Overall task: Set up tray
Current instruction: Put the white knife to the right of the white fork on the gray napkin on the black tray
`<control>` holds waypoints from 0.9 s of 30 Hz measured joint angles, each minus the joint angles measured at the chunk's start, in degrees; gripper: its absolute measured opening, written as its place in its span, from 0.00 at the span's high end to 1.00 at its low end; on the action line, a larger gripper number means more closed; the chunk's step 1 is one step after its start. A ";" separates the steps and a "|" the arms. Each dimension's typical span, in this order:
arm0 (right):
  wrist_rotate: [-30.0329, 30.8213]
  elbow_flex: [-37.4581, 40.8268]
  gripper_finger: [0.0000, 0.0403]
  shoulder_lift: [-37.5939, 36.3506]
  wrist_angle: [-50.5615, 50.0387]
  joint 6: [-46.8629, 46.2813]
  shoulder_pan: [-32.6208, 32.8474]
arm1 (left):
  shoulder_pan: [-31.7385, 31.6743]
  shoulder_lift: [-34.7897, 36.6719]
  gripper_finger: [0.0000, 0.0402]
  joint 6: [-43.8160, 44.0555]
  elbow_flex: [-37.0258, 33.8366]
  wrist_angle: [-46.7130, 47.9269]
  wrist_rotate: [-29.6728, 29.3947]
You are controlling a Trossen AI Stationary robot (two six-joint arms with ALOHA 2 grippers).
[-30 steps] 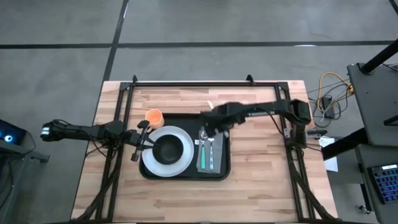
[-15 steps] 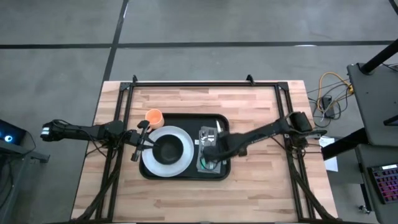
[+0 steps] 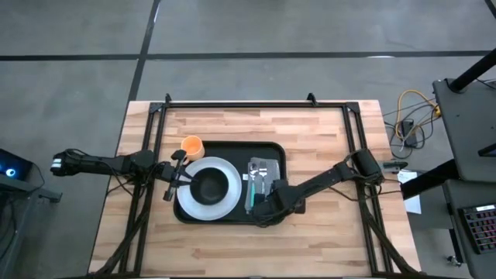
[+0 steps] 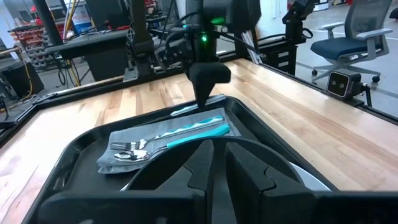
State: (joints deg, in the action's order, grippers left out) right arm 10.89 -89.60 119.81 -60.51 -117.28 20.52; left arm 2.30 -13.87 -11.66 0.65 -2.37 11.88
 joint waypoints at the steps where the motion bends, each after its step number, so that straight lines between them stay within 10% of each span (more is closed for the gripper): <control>1: 0.42 -0.32 0.96 0.47 0.01 0.00 0.02 | -0.02 0.00 0.94 0.00 0.01 0.00 0.00; 27: 8.32 -2.69 0.96 1.56 -0.98 3.02 -0.09 | -0.01 -0.02 0.94 0.00 0.01 0.01 0.00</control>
State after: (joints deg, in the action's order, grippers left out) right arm 19.21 -92.29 121.37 -61.49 -114.26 20.43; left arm 2.29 -13.89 -11.66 0.67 -2.36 11.88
